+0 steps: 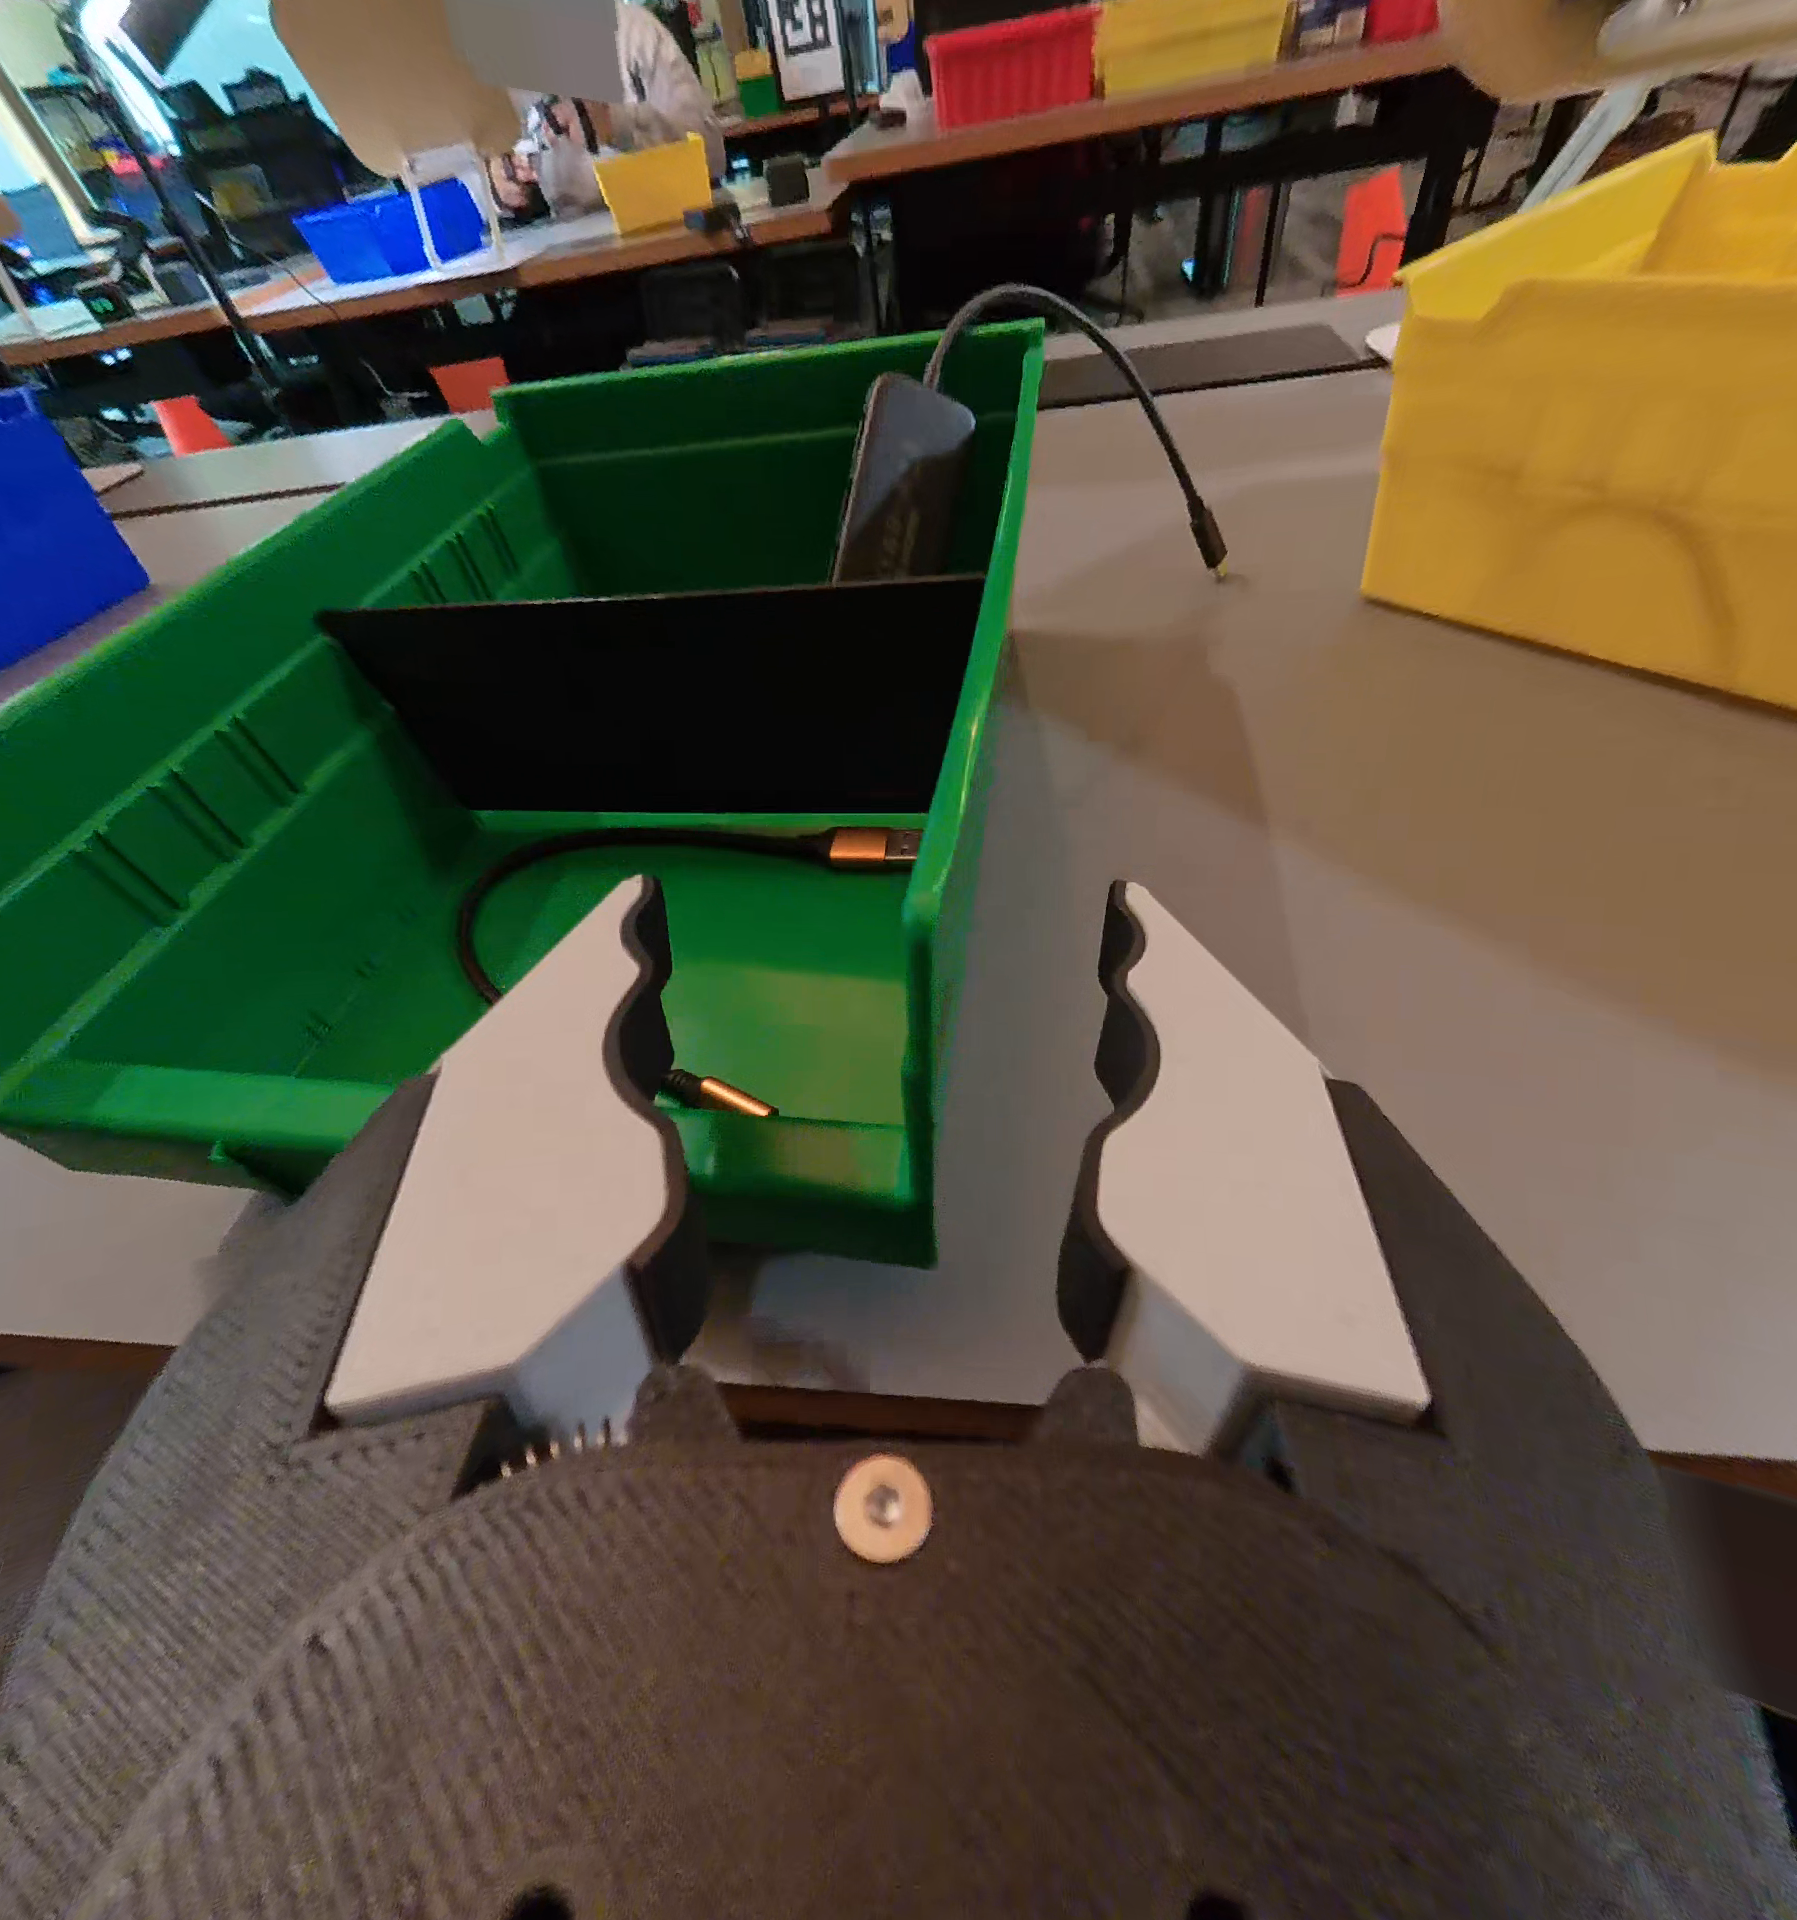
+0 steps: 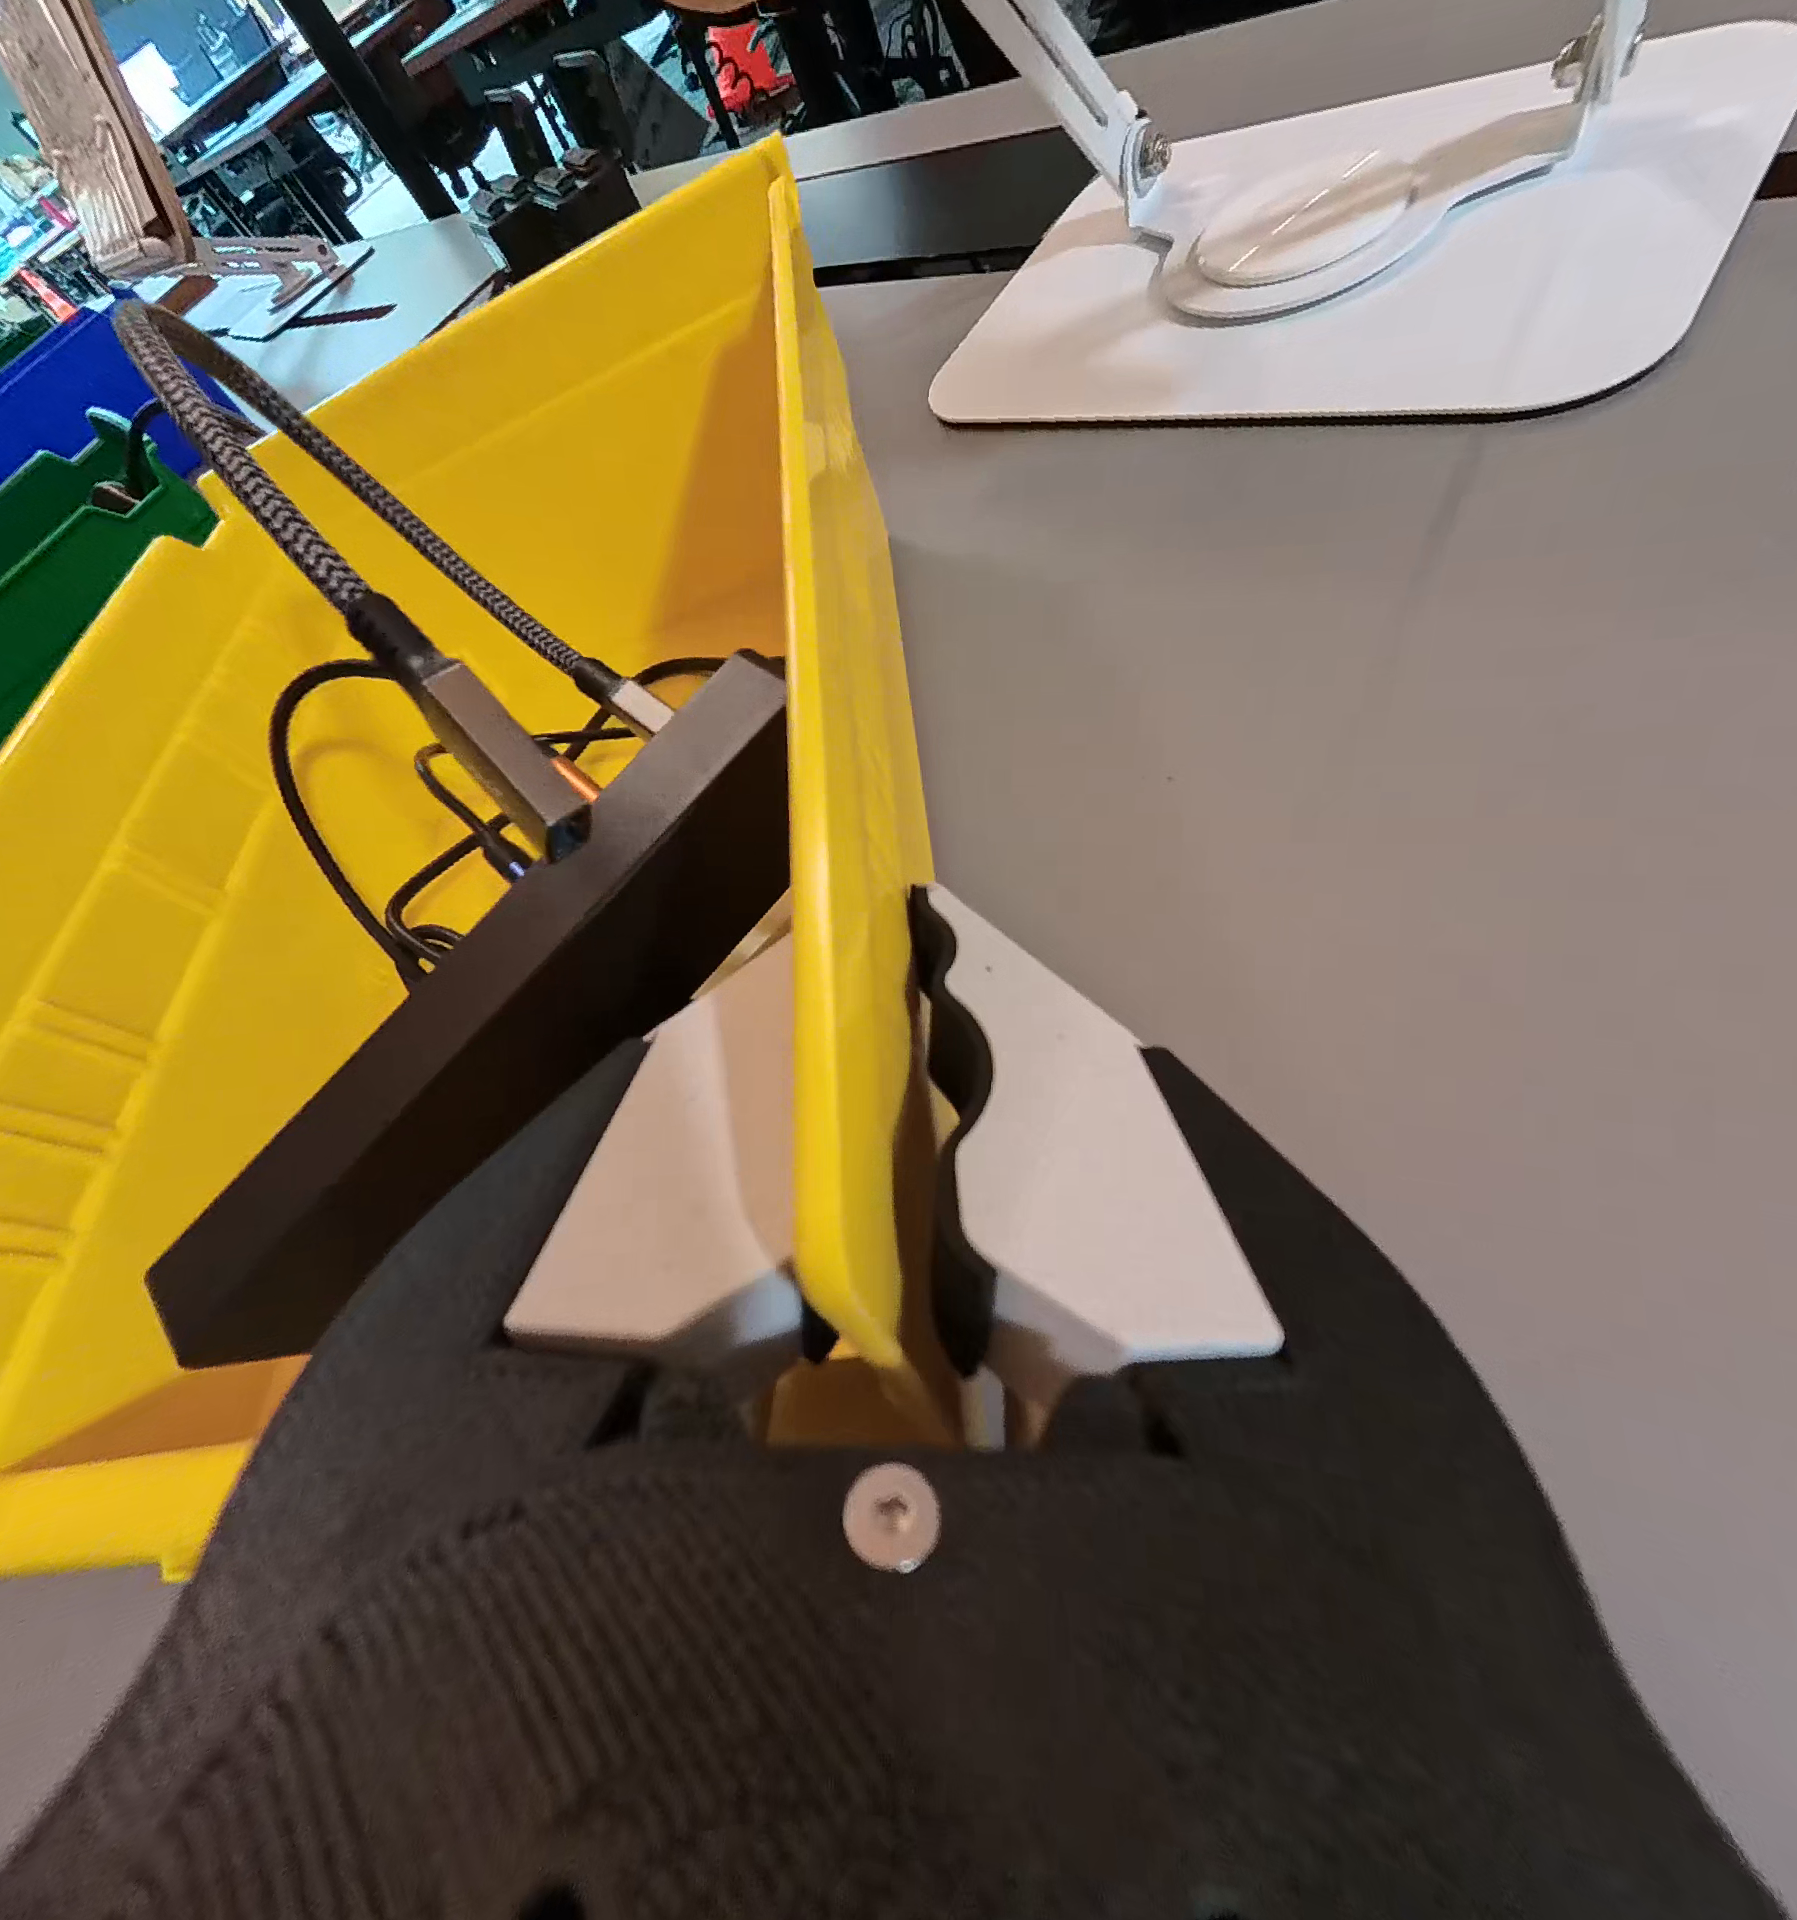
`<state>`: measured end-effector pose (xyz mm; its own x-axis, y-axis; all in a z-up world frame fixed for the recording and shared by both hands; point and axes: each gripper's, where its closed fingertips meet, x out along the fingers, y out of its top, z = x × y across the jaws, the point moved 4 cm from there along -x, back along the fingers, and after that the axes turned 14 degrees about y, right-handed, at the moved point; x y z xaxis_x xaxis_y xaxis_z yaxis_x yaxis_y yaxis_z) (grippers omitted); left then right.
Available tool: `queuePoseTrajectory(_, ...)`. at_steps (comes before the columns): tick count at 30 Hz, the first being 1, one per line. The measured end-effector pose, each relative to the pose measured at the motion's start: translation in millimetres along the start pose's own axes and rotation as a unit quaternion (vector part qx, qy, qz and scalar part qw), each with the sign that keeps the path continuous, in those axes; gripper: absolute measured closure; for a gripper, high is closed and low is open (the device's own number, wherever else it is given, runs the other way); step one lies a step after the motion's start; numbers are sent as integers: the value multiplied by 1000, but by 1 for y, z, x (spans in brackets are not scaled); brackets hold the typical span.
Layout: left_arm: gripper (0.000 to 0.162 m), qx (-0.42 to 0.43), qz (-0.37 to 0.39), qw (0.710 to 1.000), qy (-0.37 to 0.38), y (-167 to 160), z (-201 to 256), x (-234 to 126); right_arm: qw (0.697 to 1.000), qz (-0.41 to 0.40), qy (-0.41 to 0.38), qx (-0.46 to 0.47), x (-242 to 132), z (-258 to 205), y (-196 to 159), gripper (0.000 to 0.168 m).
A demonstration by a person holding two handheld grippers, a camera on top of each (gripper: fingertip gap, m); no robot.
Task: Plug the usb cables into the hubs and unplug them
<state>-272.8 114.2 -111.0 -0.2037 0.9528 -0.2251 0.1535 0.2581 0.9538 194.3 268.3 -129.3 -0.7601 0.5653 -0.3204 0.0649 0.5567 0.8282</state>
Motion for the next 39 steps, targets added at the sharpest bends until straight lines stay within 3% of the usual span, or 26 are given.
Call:
queuePoseTrajectory(5,81,3,4,1000,20,5,0,9,1000,-6,-3,-11,-9,-2,-5,163)
queuePoseTrajectory(7,110,10,21,999,43,9,-5,10,1000,-5,7,-3,-12,-3,-7,161)
queuePoseTrajectory(12,150,76,45,996,1,14,14,8,1000,0,26,11,-15,-6,-9,152)
queuePoseTrajectory(21,160,74,40,996,-38,17,22,7,999,6,38,21,-18,-9,-11,146)
queuePoseTrajectory(22,160,76,40,996,-37,19,21,6,1000,2,26,15,-18,-8,-11,145)
queuePoseTrajectory(24,159,82,51,995,-29,25,18,4,998,-19,-47,-34,-16,-5,-13,160)
queuePoseTrajectory(26,159,75,67,995,-15,36,12,0,988,-42,-105,-106,-11,-9,-15,155)
queuePoseTrajectory(30,158,34,93,995,10,58,-5,-9,990,-29,-111,-79,14,-37,-21,157)
queuePoseTrajectory(34,159,48,121,991,42,76,-24,-20,992,-13,-111,-59,43,-70,-26,158)
queuePoseTrajectory(39,159,32,155,984,87,117,-58,-39,995,6,-88,-49,95,-125,-32,133)
